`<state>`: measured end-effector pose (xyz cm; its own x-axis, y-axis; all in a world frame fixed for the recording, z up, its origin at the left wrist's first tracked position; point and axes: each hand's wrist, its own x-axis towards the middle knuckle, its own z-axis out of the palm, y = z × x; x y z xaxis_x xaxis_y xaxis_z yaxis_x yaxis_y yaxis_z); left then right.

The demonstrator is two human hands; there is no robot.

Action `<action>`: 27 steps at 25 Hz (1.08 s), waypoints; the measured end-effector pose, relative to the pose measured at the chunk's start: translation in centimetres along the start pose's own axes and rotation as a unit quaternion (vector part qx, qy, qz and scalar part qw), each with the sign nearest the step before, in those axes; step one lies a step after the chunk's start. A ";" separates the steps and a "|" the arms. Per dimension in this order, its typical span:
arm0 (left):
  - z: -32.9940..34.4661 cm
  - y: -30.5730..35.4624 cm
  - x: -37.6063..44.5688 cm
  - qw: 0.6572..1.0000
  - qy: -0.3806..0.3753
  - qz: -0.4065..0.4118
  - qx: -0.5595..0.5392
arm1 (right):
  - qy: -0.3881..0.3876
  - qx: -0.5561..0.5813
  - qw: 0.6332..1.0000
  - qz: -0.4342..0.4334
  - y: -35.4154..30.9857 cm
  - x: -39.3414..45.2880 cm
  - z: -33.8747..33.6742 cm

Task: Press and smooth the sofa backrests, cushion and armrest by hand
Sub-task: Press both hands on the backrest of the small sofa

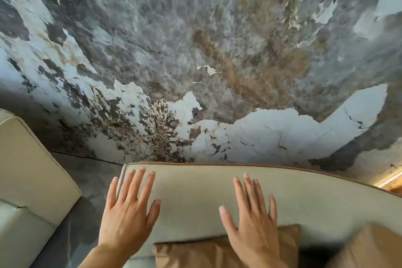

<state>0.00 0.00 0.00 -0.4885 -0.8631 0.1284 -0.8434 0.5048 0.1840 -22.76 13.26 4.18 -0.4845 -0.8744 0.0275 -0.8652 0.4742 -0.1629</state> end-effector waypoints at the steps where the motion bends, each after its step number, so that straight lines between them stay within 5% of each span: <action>1: 1.3 0.8 0.2 1.000 0.021 -0.008 -0.019 | 0.005 -0.004 1.000 0.001 0.9 0.3 1.5; 6: 7.4 2.4 0.3 0.996 0.082 -0.017 0.008 | 0.017 0.003 1.000 -0.008 3.9 3.7 6.7; 13: 10.5 1.6 1.1 0.983 0.171 0.000 0.072 | 0.165 -0.018 0.985 -0.043 5.4 5.1 11.3; 27: 10.9 1.7 6.6 0.981 0.177 0.010 0.078 | 0.209 -0.052 0.976 -0.013 5.7 9.4 12.4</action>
<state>-7.11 -4.99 -9.43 -0.4202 -0.7783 0.4666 -0.8718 0.4890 0.0304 -30.65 6.47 -8.69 -0.4544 -0.7780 0.4338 -0.8755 0.4799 -0.0565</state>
